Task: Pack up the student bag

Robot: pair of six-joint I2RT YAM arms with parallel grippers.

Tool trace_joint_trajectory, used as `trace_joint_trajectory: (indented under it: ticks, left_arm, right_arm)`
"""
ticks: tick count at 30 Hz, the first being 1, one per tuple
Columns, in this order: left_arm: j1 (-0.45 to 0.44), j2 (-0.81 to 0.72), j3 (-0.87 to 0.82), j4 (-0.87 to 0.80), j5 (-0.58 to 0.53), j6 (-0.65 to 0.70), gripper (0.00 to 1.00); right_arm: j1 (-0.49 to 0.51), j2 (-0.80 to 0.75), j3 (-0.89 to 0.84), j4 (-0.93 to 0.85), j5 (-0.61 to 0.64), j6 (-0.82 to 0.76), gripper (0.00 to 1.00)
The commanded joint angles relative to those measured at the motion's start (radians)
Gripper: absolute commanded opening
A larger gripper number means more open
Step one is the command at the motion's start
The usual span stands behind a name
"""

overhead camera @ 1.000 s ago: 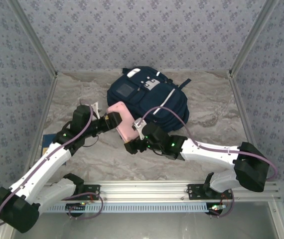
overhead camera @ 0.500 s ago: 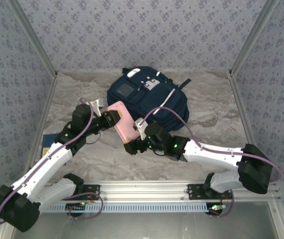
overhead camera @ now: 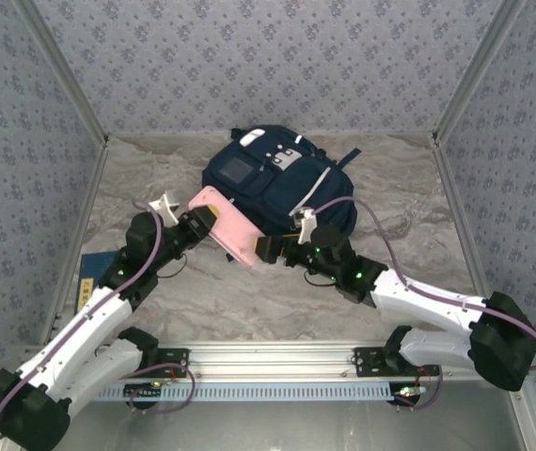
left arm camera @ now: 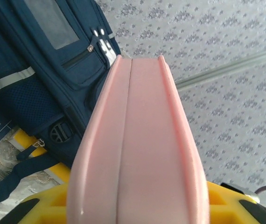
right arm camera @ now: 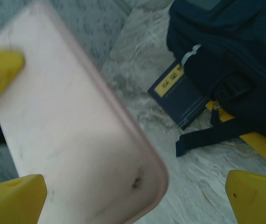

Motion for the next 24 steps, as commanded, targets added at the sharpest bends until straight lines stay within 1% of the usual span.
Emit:
trace_joint_trajectory:
  ticks: [1, 3, 5, 7, 10, 14, 18, 21, 24]
  left_arm:
    - [0.001, -0.016, -0.013, 0.187, -0.04, -0.107, 0.3]
    - [0.001, -0.011, -0.016, 0.222, -0.038, -0.126, 0.3]
    - [0.001, -0.009, -0.029, 0.267, -0.039, -0.152, 0.3]
    - [0.0, -0.009, -0.038, 0.296, -0.044, -0.17, 0.3]
    - [0.001, -0.005, -0.039, 0.312, -0.045, -0.181, 0.3]
    - [-0.002, -0.001, -0.038, 0.32, -0.039, -0.184, 0.3]
    - [-0.007, -0.009, -0.056, 0.33, -0.05, -0.179, 0.3]
    - [-0.01, -0.012, -0.064, 0.322, -0.062, -0.173, 0.3]
    - [-0.012, -0.006, -0.064, 0.316, -0.063, -0.167, 0.3]
  right_arm:
    - [-0.022, 0.012, -0.04, 0.217, -0.07, 0.266, 1.0]
    - [-0.044, 0.053, -0.061, 0.332, -0.113, 0.368, 1.0]
    - [-0.065, 0.12, -0.085, 0.494, -0.151, 0.497, 0.99]
    - [-0.074, 0.182, -0.092, 0.623, -0.169, 0.575, 0.98]
    - [-0.074, 0.261, -0.073, 0.739, -0.184, 0.662, 0.96]
    - [-0.057, 0.337, -0.066, 0.887, -0.166, 0.685, 0.9]
    - [-0.053, 0.393, -0.065, 1.017, -0.162, 0.724, 0.8]
    - [-0.047, 0.412, -0.062, 1.061, -0.166, 0.738, 0.69]
    - [-0.043, 0.409, -0.06, 1.065, -0.171, 0.73, 0.59]
